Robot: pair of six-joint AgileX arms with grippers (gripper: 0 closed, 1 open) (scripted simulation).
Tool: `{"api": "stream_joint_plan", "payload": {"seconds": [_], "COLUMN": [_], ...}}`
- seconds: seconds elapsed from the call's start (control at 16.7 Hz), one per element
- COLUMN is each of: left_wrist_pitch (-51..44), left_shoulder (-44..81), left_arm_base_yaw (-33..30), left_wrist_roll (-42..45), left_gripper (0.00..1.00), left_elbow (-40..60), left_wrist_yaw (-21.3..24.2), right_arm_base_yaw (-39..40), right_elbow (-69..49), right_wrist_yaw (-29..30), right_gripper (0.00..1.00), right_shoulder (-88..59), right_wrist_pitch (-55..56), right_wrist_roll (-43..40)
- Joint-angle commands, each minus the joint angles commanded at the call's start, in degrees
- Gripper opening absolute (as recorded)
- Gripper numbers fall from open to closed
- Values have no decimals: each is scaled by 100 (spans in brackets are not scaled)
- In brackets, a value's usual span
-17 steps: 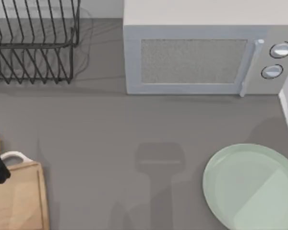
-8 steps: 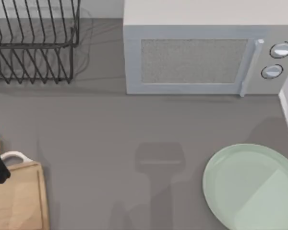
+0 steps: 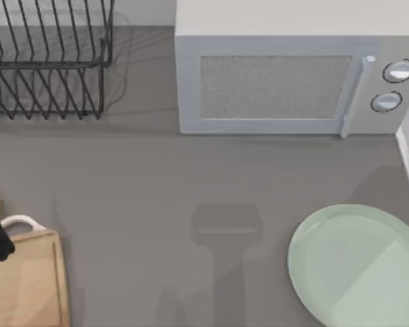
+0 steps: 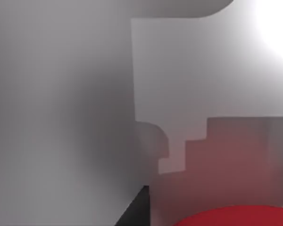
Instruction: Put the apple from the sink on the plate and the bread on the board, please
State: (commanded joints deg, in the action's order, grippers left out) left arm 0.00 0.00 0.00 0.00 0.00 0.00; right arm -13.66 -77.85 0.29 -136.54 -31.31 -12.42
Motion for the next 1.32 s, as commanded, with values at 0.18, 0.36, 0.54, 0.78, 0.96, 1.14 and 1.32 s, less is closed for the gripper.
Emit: {"api": "stream_joint_plan", "payload": {"seconds": [0.18,0.36,0.54,0.78,0.96,1.14,1.32], "left_wrist_pitch": [0,0,0,0,0,0,0], "left_shoulder": [0,0,0,0,0,0,0], "left_arm_base_yaw": [0,0,0,0,0,0,0], "left_wrist_roll": [0,0,0,0,0,0,0], "left_gripper": [100,100,100,100,100,100,100], "left_elbow": [0,0,0,0,0,0,0], "left_wrist_yaw": [0,0,0,0,0,0,0], "right_arm_base_yaw": [9,5,3,5,9,77,342], "right_elbow": [-169,-394,-665,-826,-814,-869,-780], "right_wrist_yaw": [-74,-77,-82,-84,-87,-79,-65], "right_gripper": [0,0,0,0,0,0,0], "right_shoulder": [474,783,1210,1528,1507,1655,2015], "right_wrist_pitch": [-300,-861,-1641,-2036,-2022,-2075,-2267], "right_wrist_roll": [36,28,21,20,30,124,468]}}
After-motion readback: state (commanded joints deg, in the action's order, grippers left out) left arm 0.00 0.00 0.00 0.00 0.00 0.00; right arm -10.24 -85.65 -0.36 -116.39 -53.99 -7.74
